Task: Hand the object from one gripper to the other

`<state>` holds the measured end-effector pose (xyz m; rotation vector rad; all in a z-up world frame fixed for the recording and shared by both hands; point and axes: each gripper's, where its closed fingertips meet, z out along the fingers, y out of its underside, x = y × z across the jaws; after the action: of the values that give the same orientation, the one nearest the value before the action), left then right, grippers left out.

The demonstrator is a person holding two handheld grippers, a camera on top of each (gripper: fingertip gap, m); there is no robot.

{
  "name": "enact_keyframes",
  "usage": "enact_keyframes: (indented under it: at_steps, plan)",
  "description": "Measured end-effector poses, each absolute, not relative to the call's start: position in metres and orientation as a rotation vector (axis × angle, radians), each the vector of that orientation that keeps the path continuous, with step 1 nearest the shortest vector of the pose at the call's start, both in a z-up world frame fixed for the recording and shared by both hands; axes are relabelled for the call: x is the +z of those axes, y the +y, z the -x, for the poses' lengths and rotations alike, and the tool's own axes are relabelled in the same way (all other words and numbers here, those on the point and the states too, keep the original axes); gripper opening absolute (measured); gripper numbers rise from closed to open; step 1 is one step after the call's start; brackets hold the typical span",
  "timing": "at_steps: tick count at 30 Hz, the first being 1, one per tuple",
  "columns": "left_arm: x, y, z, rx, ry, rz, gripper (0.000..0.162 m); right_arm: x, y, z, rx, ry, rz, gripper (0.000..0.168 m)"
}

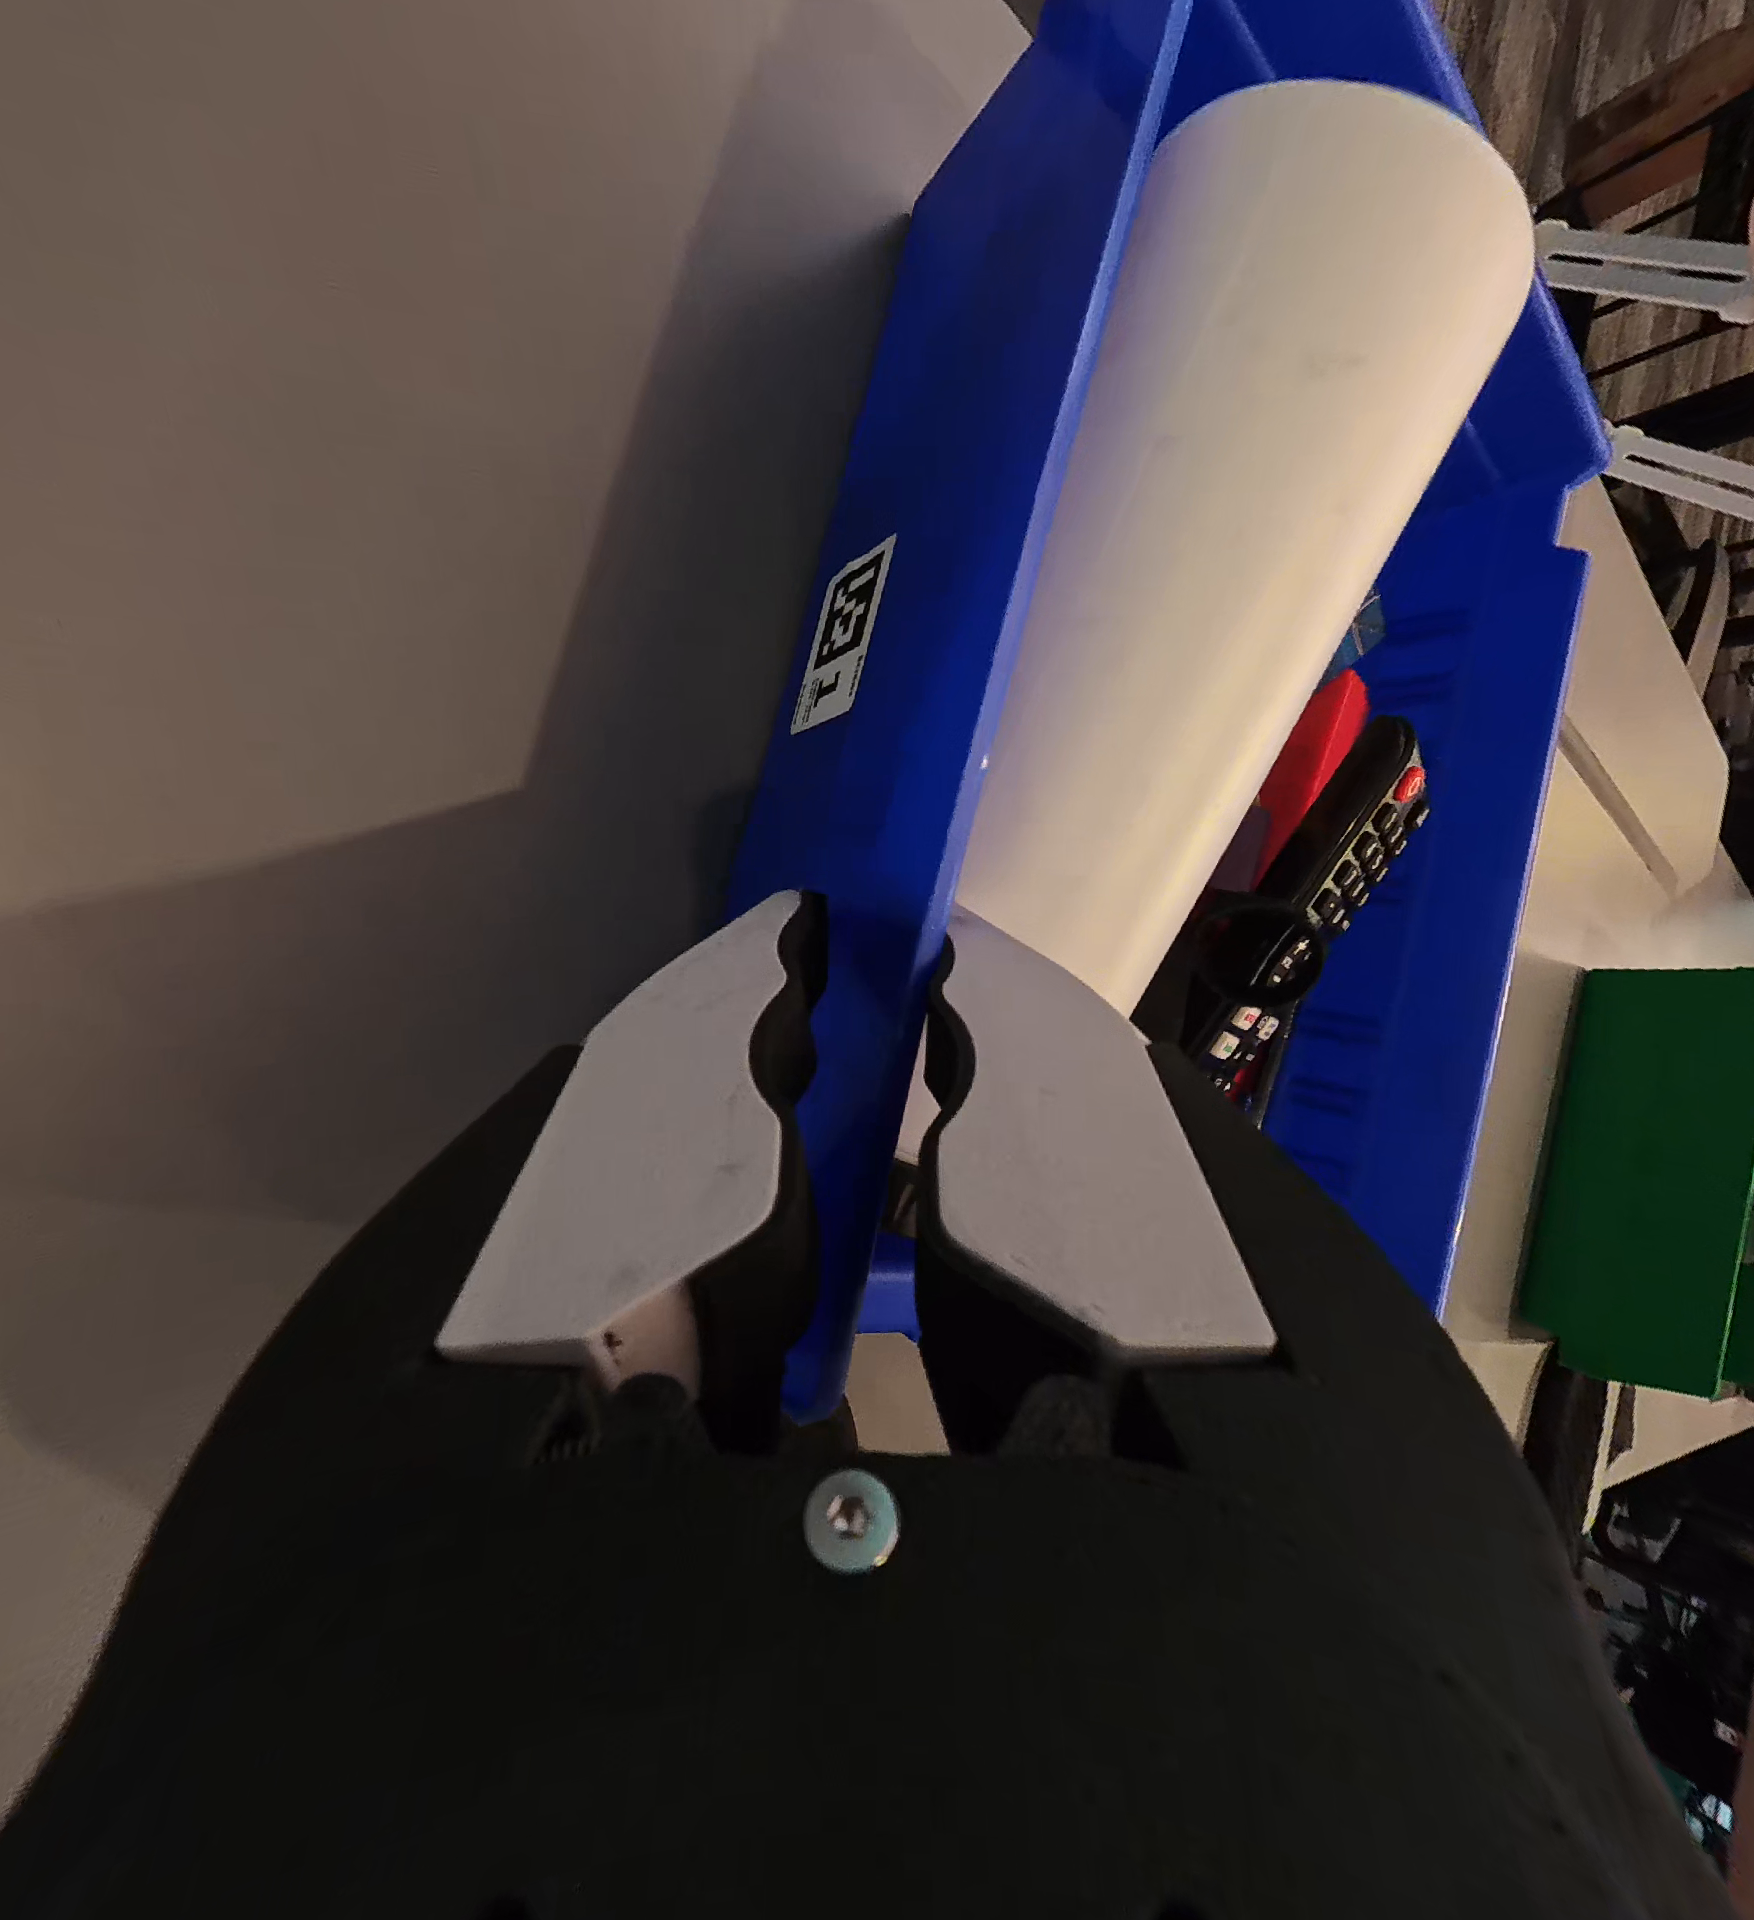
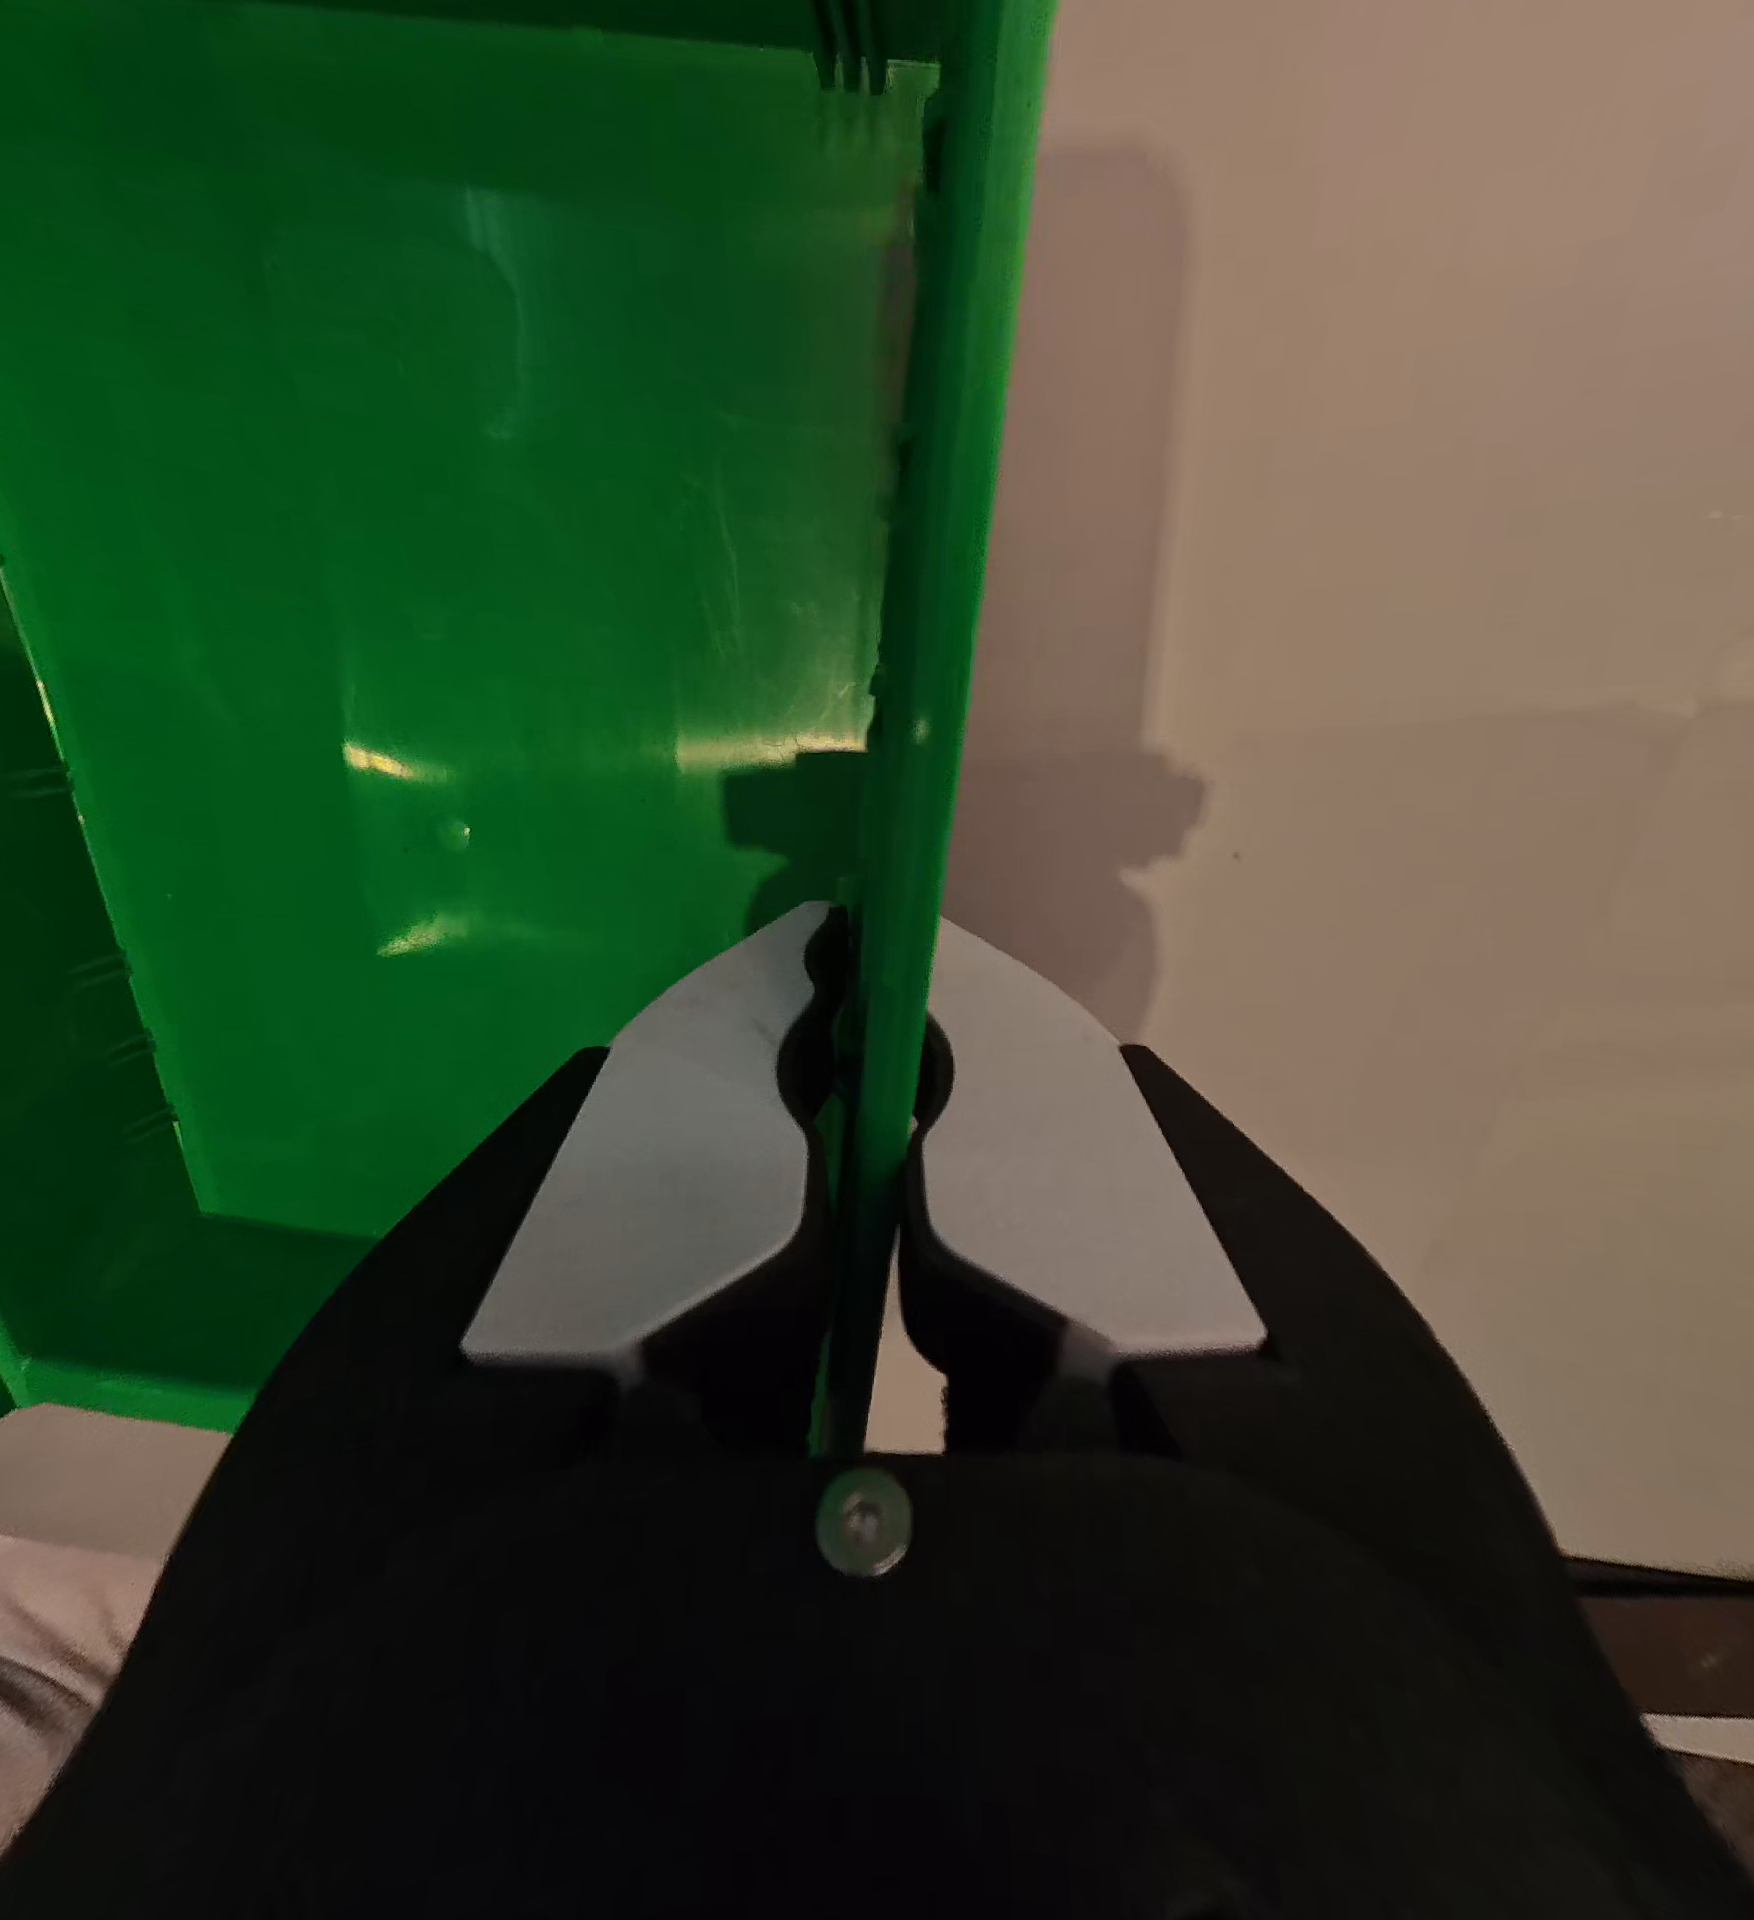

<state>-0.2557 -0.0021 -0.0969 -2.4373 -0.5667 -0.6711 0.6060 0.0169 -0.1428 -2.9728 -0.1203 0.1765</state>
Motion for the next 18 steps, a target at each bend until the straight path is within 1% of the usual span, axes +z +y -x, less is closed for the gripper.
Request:
enact_keyframes:
  at_steps: [3, 8, 10, 11, 14, 15, 16, 18]
  plan:
    - [-0.097, -0.001, 0.257, -0.675, -0.565, 2.43, 0.017, -0.143, 0.017, -0.608, 0.13, -0.138, 2.969, 0.012]
    - [-0.097, 0.001, 0.261, -0.675, -0.589, 2.423, 0.024, -0.143, 0.018, -0.61, 0.069, -0.149, 2.968, 0.016]
    - [-0.09, -0.001, 0.263, -0.692, -0.615, 2.389, 0.027, -0.142, 0.017, -0.611, 0.032, -0.167, 2.967, 0.018]
    - [-0.084, -0.003, 0.266, -0.685, -0.633, 2.357, 0.025, -0.142, 0.018, -0.612, 0.01, -0.186, 2.961, 0.019]
    - [-0.047, -0.011, 0.277, -0.609, -0.628, 2.241, 0.019, -0.128, 0.027, -0.611, -0.067, -0.279, 2.848, 0.024]
    - [-0.029, -0.015, 0.276, -0.573, -0.562, 2.204, 0.016, -0.117, 0.033, -0.611, -0.088, -0.276, 2.785, 0.024]
    - [-0.009, -0.018, 0.273, -0.515, -0.467, 2.162, 0.012, -0.105, 0.038, -0.611, -0.125, -0.26, 2.726, 0.03]
    - [0.029, -0.023, 0.261, -0.381, -0.283, 2.082, 0.013, -0.07, 0.05, -0.608, -0.214, -0.27, 2.531, 0.03]
